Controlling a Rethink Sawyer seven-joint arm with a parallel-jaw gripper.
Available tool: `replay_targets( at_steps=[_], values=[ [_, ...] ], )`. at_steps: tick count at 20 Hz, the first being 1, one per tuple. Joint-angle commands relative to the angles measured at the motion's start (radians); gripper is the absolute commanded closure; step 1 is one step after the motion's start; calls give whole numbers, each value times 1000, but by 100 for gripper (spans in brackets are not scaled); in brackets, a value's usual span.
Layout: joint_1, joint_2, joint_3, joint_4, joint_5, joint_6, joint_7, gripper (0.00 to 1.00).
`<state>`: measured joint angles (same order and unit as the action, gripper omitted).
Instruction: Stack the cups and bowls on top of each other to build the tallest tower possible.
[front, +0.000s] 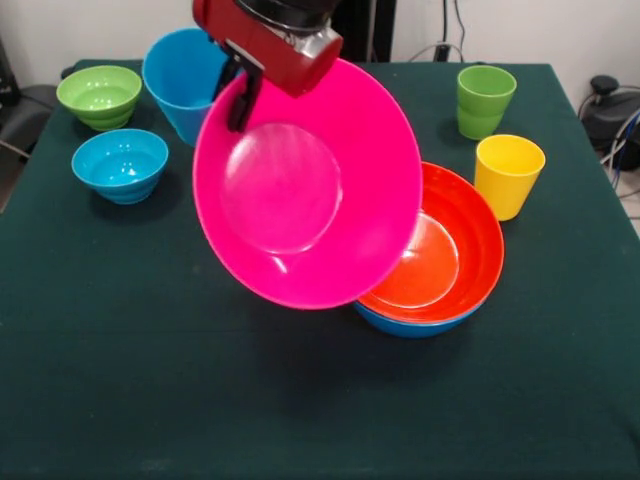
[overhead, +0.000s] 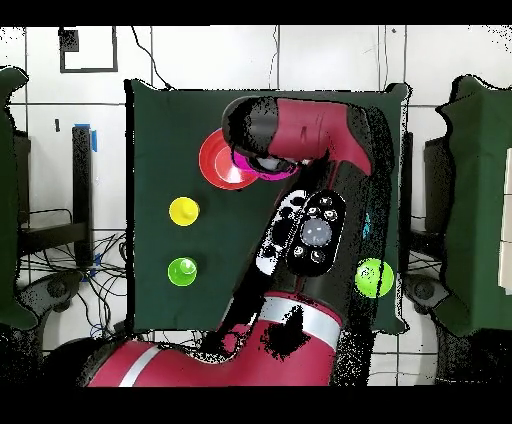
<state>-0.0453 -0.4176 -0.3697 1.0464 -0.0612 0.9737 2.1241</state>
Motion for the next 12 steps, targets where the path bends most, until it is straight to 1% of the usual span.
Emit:
replay_targets(
  at_steps=[1, 6, 12],
  values=[
    [20, 70, 33, -77, 40, 122, 219, 100],
    [25, 81, 19, -79, 51, 109, 218, 100],
    [25, 89, 5, -91, 62, 110, 194, 100]
  ],
)
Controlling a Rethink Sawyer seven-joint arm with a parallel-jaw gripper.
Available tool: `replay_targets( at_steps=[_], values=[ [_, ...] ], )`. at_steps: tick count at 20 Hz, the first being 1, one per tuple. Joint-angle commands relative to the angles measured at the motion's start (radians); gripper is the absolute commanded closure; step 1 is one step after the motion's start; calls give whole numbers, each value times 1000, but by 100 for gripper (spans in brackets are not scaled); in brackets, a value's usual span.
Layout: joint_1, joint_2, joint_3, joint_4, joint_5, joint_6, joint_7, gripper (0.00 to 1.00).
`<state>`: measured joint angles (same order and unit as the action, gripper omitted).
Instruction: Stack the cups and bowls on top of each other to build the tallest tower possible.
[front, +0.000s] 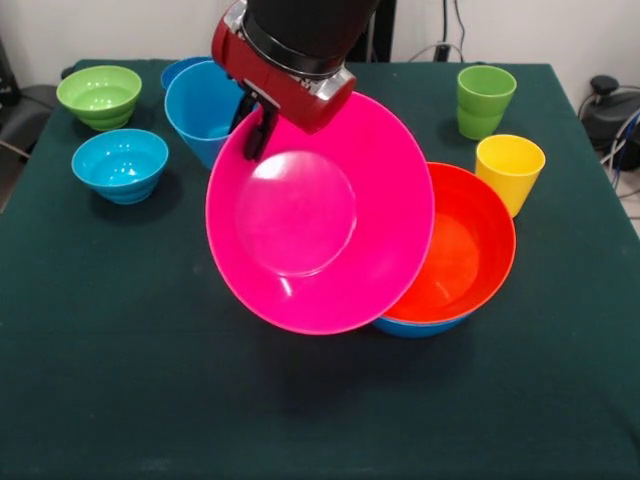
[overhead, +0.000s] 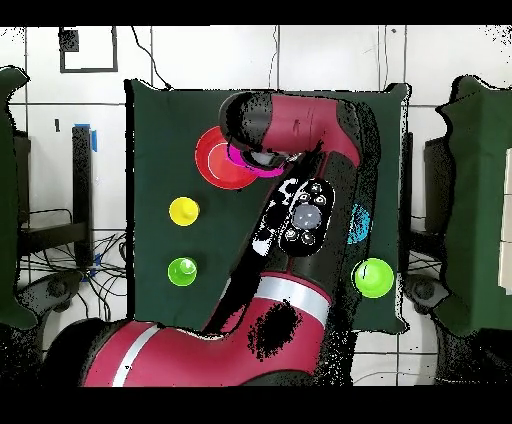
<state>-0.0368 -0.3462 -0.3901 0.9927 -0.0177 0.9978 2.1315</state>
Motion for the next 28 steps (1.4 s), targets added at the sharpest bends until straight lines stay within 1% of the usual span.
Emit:
replay_targets(
  at_steps=[1, 8, 10, 12, 15, 18, 21, 24, 28],
  values=[
    [15, 17, 25, -40, 20, 89, 180, 100],
    [6, 4, 20, -47, 29, 110, 148, 100],
    [14, -5, 12, -50, 35, 136, 151, 100],
    [20, -20, 10, -64, 48, 185, 150, 100],
    [26, -40, 4, -111, 72, 298, 146, 100],
    [32, -43, -8, -163, 87, 391, 154, 100],
    [43, -38, -18, -195, 95, 444, 176, 100],
    [56, -15, -38, -246, 99, 502, 209, 100],
    [70, 14, -58, -299, 116, 548, 256, 100]
  ],
)
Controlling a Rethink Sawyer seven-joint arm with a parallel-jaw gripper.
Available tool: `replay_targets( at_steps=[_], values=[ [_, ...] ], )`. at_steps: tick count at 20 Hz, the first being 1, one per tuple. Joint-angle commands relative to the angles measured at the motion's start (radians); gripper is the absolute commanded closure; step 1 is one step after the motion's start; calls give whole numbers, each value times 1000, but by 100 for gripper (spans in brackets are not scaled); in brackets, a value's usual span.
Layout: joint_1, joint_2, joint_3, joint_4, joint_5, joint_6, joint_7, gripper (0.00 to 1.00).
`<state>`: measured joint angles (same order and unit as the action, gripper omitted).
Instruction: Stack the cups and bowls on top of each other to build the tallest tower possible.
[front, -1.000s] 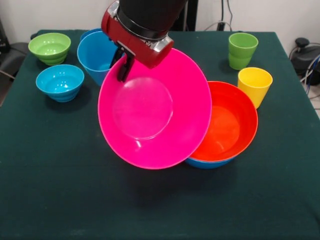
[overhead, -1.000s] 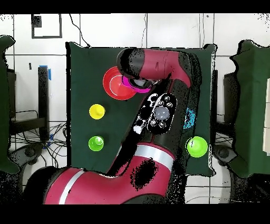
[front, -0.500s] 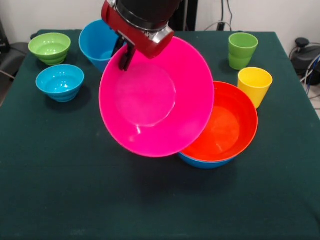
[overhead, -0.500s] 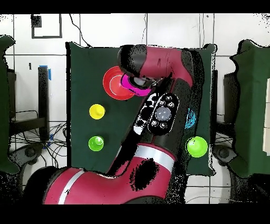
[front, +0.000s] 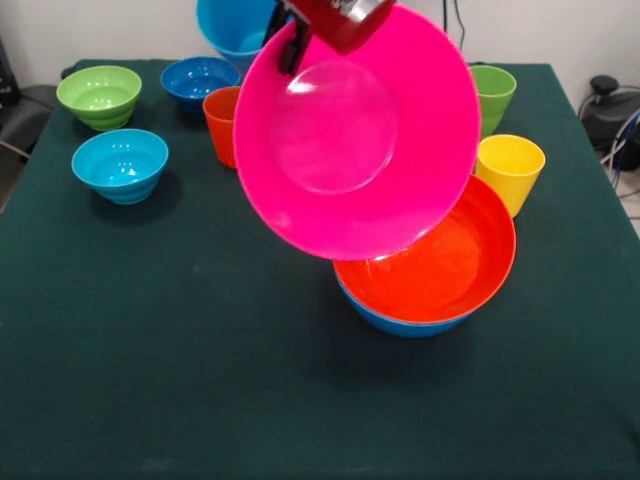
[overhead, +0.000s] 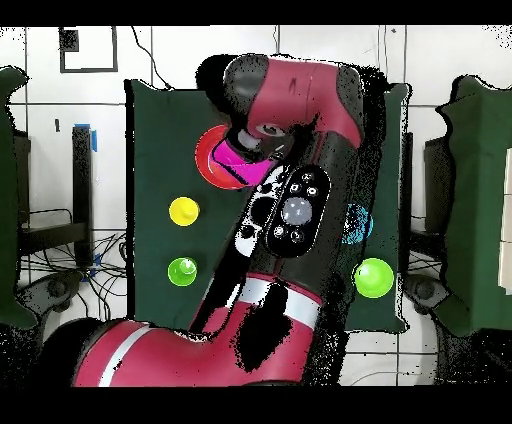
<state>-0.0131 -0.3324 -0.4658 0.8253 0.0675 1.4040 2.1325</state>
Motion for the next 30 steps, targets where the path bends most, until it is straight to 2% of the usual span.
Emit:
replay_targets(
  at_steps=[1, 8, 17, 23, 30],
  values=[
    [51, 9, 11, -146, 34, 154, 268, 100],
    [82, 98, -43, -229, 47, 168, 355, 100],
    [76, 187, -61, -312, 65, 140, 372, 100],
    [69, 239, -62, -340, 75, 88, 385, 100],
    [66, 256, -62, -328, 81, 39, 380, 100]
  ],
)
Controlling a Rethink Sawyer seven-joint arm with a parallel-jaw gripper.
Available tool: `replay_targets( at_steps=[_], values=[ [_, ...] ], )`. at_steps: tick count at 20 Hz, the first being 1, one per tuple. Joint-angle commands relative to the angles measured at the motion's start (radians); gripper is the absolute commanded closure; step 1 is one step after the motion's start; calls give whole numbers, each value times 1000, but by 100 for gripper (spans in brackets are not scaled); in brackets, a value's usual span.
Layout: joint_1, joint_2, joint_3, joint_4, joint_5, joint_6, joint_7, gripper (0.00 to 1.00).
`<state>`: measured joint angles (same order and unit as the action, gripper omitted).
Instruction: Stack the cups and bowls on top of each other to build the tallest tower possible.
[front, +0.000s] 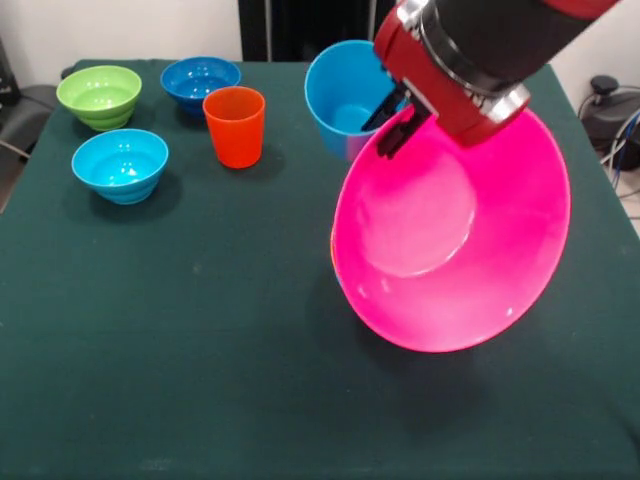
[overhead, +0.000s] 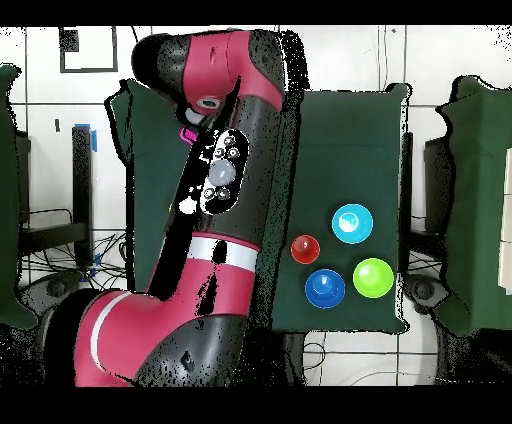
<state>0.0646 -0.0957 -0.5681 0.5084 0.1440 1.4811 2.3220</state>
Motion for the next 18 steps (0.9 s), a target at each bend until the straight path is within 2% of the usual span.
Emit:
replay_targets(
  at_steps=[1, 6, 18],
  values=[
    [-11, 17, 39, -6, 3, -46, 192, 100],
    [-4, 7, 30, 16, -5, -83, 211, 100],
    [-4, 24, 30, 6, 10, -78, 229, 100]
  ],
)
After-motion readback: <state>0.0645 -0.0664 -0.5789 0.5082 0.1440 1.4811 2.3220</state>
